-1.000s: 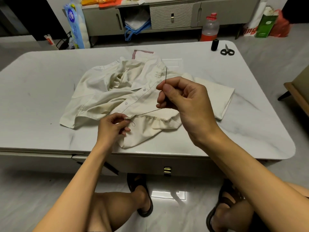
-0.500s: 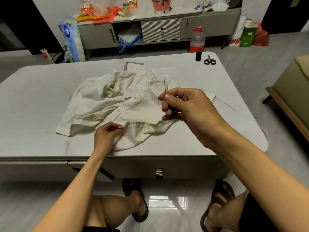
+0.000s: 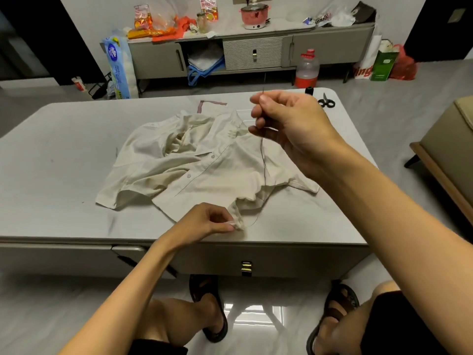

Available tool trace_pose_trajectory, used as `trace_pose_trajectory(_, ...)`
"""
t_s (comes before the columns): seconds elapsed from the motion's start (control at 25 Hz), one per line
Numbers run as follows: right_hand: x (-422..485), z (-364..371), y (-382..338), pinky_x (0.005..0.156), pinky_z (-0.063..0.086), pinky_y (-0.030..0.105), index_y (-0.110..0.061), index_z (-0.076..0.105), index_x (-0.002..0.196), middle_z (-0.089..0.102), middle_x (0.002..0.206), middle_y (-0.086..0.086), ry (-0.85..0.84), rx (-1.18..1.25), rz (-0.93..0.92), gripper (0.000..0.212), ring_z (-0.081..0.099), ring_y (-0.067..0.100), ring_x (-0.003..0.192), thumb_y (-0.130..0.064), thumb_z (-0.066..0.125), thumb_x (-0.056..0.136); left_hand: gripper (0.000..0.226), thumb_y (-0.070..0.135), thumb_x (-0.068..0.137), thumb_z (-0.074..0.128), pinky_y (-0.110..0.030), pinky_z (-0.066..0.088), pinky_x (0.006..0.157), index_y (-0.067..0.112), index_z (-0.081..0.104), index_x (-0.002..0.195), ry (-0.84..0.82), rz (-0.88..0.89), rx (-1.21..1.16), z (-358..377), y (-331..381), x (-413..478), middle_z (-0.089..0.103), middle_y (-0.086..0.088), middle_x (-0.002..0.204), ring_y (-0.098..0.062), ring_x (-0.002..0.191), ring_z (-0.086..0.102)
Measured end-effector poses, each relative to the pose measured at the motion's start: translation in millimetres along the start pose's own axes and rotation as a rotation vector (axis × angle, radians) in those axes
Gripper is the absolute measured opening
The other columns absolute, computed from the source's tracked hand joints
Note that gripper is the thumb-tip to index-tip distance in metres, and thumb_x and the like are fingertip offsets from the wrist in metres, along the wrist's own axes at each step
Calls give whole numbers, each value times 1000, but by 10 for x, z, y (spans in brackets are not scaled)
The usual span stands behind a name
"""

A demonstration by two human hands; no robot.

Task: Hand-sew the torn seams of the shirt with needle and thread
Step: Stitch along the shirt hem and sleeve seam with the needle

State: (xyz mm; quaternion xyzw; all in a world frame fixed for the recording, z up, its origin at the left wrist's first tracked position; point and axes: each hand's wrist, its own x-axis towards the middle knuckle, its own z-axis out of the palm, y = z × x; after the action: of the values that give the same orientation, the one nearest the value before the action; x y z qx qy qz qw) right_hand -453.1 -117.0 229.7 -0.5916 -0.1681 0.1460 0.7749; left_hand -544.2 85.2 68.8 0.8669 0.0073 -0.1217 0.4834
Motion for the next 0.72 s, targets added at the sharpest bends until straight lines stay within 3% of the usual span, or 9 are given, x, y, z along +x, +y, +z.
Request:
trace_pose_trajectory(0.12,-5,-17,36,74,56,29,-4,65,100,63,74,2,-14,-19,-3,18,58,10,63,-8,48,102,15,21,89,75,-24,49,94,15,77,103,-147,-17,51,87,79,-16,76,4,106,-8,101,68)
trace_pose_trajectory(0.24,-37,-181,333,77,59,33,-2,65,97,63,76,5,33,-48,115,18,58,12,62,-7,48,101,28,22,92,71,-19,40,107,20,70,120,-21,-12,-52,-141,6,42,67,9,129,-3,124,56)
trace_pose_trajectory(0.32,-30,-243,554,79,60,37,0,64,97,62,77,8,66,-69,197,17,58,13,60,-6,49,101,61,59,83,67,-34,22,121,36,52,137,75,-2,272,-371,-215,174,42,10,153,-8,147,27)
trace_pose_trajectory(0.4,-18,-209,766,79,61,38,2,63,99,62,77,9,52,-94,255,17,59,15,61,-5,48,101,105,98,63,35,-45,2,122,44,24,152,-17,-39,682,-479,-454,349,13,4,166,-19,154,-1)
trace_pose_trajectory(0.44,-9,-170,884,79,60,38,1,64,98,63,77,8,21,-111,280,18,61,16,64,-6,48,101,114,104,57,16,-47,-3,122,45,13,155,-62,-61,795,-470,-577,448,3,3,168,-22,154,-9)
trace_pose_trajectory(0.56,19,-1,1310,80,58,37,-6,66,93,65,75,5,-158,-137,392,19,62,15,67,-9,50,101,111,98,58,-15,-51,-8,121,46,-3,156,-12,-66,930,-329,-723,587,-10,2,168,-24,153,-16)
trace_pose_trajectory(0.64,16,41,1575,72,53,32,-7,66,92,66,74,4,-241,-207,482,18,62,11,64,-9,50,101,115,95,56,-24,-53,-8,121,43,-4,156,39,-95,924,-209,-714,611,-12,-1,168,-27,153,-17)
trace_pose_trajectory(0.72,1,-39,1685,66,47,27,-4,65,92,66,73,6,-203,-282,535,18,60,10,60,-7,50,101,114,92,59,-25,-55,-9,120,39,-4,158,102,-155,887,-48,-652,640,-14,-4,167,-31,152,-18)
